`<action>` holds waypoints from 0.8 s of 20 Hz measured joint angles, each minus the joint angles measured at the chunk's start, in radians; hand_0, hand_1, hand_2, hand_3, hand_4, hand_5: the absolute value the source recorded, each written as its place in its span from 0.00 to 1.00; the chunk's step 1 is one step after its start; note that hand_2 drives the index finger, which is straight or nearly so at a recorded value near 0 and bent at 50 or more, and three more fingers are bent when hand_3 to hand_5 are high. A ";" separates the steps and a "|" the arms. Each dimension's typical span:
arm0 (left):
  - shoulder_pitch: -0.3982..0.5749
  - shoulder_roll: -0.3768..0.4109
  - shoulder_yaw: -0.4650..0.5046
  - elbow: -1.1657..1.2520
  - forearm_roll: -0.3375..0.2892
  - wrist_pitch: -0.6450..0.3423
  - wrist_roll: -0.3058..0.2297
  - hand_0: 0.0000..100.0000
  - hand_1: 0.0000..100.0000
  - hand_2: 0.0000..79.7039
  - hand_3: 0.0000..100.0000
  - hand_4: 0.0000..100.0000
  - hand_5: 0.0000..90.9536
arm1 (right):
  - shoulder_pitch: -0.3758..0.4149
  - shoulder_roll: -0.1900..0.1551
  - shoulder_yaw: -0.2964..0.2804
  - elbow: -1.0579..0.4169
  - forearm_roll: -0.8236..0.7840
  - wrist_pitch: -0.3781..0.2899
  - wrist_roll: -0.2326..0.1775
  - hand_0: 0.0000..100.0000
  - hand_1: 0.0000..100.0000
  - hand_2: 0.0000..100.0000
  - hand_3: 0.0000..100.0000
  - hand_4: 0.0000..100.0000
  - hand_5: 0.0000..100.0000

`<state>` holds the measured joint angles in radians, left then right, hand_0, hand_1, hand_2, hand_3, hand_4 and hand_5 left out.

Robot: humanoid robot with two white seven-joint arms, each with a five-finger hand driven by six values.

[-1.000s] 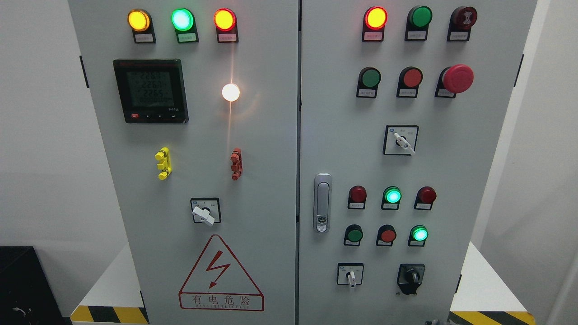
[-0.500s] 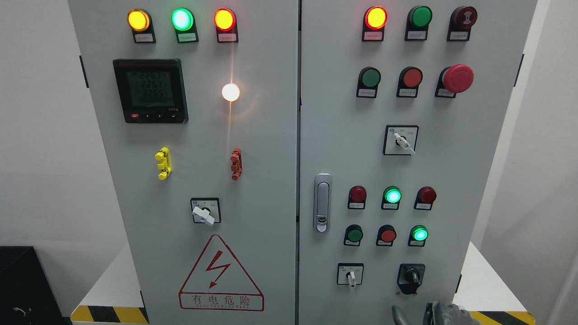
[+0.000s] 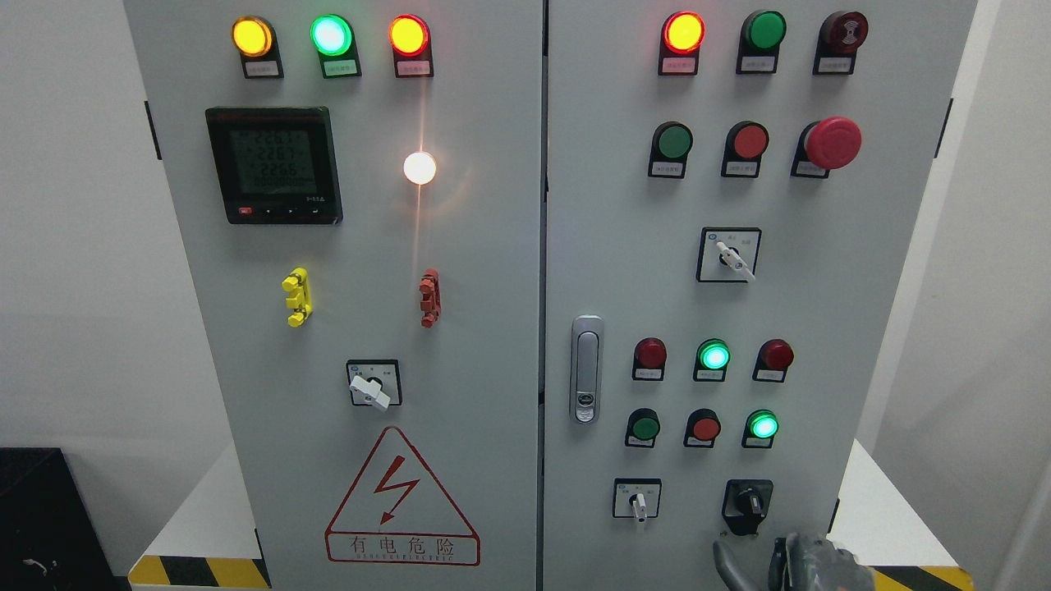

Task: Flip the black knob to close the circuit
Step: 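Raise the right hand up to the black rotary knob at the cabinet bottom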

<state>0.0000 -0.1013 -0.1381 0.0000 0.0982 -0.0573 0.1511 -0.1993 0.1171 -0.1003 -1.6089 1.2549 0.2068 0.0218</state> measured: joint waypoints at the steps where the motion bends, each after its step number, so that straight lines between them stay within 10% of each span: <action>1: 0.000 0.000 0.000 0.000 0.000 0.000 0.000 0.12 0.56 0.00 0.00 0.00 0.00 | -0.002 0.000 -0.001 0.000 0.001 0.000 0.001 0.00 0.00 0.88 1.00 0.97 1.00; 16: 0.000 0.000 0.000 0.000 0.000 0.000 0.000 0.12 0.56 0.00 0.00 0.00 0.00 | -0.031 -0.002 -0.023 0.007 0.006 0.000 0.009 0.00 0.00 0.88 1.00 0.96 1.00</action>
<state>0.0000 -0.1013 -0.1381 0.0000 0.0982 -0.0574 0.1511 -0.2302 0.1150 -0.1230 -1.6022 1.2606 0.2068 0.0309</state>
